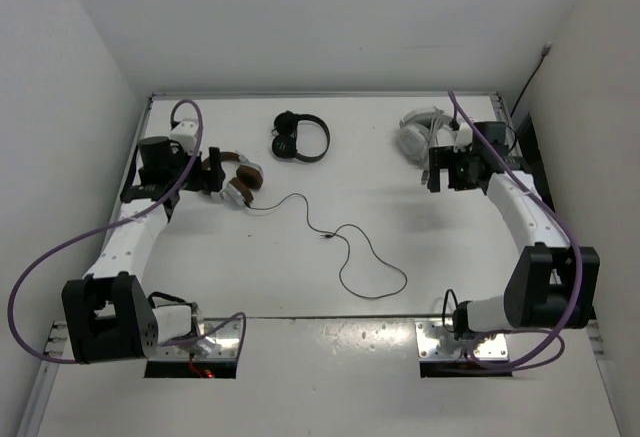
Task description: Wrap the headphones
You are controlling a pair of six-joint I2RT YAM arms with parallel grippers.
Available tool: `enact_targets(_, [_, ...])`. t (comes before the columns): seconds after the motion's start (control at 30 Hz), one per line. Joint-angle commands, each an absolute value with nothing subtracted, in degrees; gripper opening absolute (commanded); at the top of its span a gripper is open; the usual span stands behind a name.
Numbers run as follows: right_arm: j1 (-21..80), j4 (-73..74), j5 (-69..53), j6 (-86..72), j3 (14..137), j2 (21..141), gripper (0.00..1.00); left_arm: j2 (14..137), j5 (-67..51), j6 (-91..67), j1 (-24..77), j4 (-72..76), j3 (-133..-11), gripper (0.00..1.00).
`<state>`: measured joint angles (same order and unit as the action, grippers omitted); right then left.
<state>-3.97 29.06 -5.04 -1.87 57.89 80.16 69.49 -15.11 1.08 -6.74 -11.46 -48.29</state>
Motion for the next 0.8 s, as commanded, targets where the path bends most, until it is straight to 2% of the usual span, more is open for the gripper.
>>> enact_targets(0.0, [-2.6,28.8,-9.0,-2.4,58.4,79.4,1.0,68.6,-16.6,1.5,-7.2,-10.4,-47.8,0.99])
enact_targets(0.07, [-2.0,28.3,-9.1,-2.4,57.7,78.8,1.0,70.2,-13.6,1.0,-7.8,-10.4,-49.9,0.99])
enact_targets(0.37, [6.3,28.3,-6.4,0.3,57.7,77.7,1.0,79.6,-15.8,6.4,-10.8,-12.3,-60.3,0.99])
enact_targets(0.47, [7.6,28.3,-4.1,0.4,57.7,78.9,1.0,89.2,-11.6,7.9,-10.8,-18.5,-69.4,0.91])
enact_targets(0.57, [7.6,28.9,-5.6,0.4,59.0,79.4,1.0,97.5,-13.3,11.8,-12.0,-22.7,-78.5,0.85])
enact_targets(0.77, [5.5,30.9,-12.7,2.3,59.5,80.8,0.99,108.0,-17.3,21.4,-12.7,-30.4,-88.6,0.84])
